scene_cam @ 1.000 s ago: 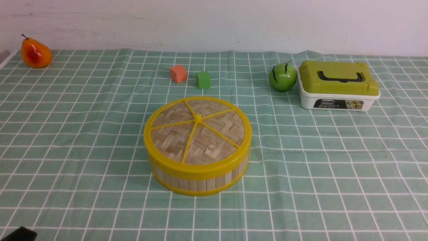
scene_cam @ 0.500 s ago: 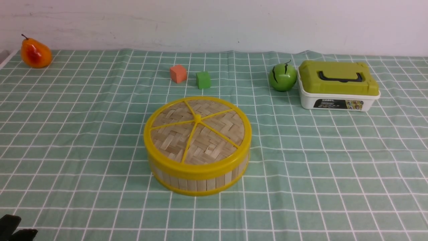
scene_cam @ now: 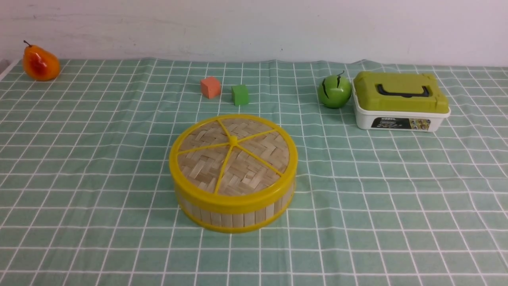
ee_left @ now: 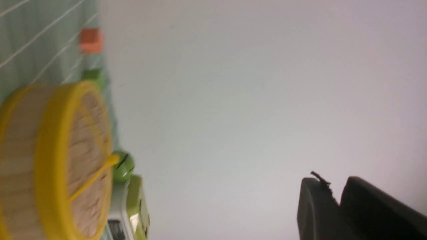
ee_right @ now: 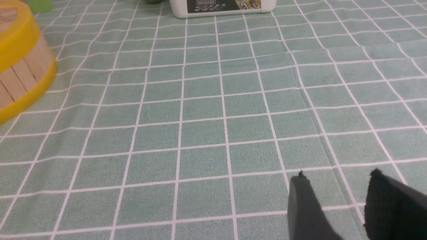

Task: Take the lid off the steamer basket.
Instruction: Use the left arm to lift the lid of the steamer

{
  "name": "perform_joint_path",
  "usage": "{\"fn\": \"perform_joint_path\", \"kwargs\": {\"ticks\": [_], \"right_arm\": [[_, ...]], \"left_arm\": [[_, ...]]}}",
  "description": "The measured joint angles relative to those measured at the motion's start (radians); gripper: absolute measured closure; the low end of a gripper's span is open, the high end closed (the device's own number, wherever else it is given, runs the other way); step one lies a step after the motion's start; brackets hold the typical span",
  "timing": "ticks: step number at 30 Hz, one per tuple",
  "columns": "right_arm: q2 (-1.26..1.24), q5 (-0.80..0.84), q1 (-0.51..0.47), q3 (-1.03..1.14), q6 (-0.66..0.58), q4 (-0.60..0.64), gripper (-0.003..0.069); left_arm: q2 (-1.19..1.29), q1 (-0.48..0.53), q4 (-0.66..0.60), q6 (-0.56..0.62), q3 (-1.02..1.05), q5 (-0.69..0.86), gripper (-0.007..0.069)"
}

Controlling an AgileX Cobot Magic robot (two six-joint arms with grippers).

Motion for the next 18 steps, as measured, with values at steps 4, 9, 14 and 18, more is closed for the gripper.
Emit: {"fn": "perform_joint_path", "kwargs": {"ticks": [4,9,14,18], "right_arm": [[0.000,0.000,0.000,0.000,0.000,0.000,0.0418],[0.000,0.000,0.000,0.000,0.000,0.000,0.0418],[0.000,0.000,0.000,0.000,0.000,0.000,0.0418],[0.000,0.000,0.000,0.000,0.000,0.000,0.0418]], "left_arm": [[0.193,0.000,0.038,0.236,-0.207,0.139,0.0637],[0.539,0.000,0.133,0.387,-0.427,0.486,0.0637],[0.945,0.000,0.329,0.517,-0.736,0.828,0.0637],[1.196,0.000,0.390,0.532,-0.958,0.958,0.0637]]}}
